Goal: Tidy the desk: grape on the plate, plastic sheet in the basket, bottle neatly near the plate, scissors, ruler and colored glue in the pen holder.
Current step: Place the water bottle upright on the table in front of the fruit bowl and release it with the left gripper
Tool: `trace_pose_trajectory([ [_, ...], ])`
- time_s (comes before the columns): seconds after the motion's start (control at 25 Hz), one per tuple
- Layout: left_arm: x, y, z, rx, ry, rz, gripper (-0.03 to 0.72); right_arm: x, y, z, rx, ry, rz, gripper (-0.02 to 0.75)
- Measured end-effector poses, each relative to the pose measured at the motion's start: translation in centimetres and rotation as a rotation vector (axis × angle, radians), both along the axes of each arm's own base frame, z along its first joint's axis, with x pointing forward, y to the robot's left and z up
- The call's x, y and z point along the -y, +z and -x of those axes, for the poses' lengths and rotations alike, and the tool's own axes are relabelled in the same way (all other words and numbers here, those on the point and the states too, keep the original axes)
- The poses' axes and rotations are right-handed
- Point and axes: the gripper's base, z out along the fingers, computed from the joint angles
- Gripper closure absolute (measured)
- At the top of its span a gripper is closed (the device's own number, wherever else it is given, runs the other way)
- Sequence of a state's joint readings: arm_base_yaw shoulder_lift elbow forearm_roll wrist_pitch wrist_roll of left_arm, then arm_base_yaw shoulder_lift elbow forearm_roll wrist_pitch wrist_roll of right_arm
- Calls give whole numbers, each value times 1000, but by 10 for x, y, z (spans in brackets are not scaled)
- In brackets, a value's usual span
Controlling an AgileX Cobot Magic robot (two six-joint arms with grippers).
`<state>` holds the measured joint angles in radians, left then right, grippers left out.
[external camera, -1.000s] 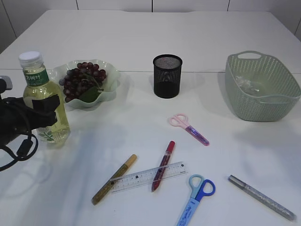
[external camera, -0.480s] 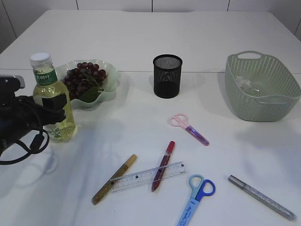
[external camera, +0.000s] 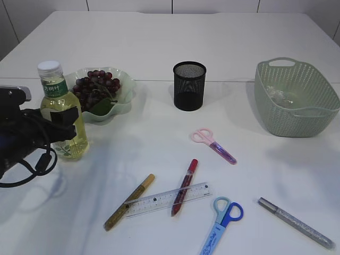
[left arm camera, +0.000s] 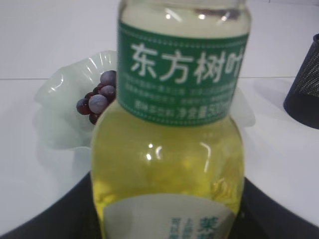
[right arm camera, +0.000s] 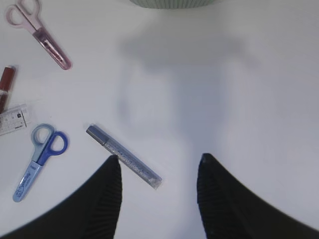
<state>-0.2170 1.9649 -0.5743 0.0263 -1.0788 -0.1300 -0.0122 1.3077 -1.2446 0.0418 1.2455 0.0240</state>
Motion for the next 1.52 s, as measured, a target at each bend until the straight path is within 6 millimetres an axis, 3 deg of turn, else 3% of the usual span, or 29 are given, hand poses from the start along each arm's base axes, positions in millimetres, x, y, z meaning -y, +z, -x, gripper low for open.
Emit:
trace_pose_trajectory([
  [0.12, 2, 0, 0, 1, -20, -6, 266, 0, 0, 0, 0, 0, 0, 339],
  [0.2, 1, -1, 2, 0, -21, -9, 189, 0, 0, 0, 0, 0, 0, 339],
  [0.6, 0, -1, 6, -2, -21, -9, 187, 0, 0, 0, 0, 0, 0, 339],
  [1.04, -1, 23, 7, 74, -11, 10, 106, 0, 0, 0, 0, 0, 0, 339],
  [1.52, -1, 30, 6, 124, -3, 23, 101, 0, 0, 0, 0, 0, 0, 340],
])
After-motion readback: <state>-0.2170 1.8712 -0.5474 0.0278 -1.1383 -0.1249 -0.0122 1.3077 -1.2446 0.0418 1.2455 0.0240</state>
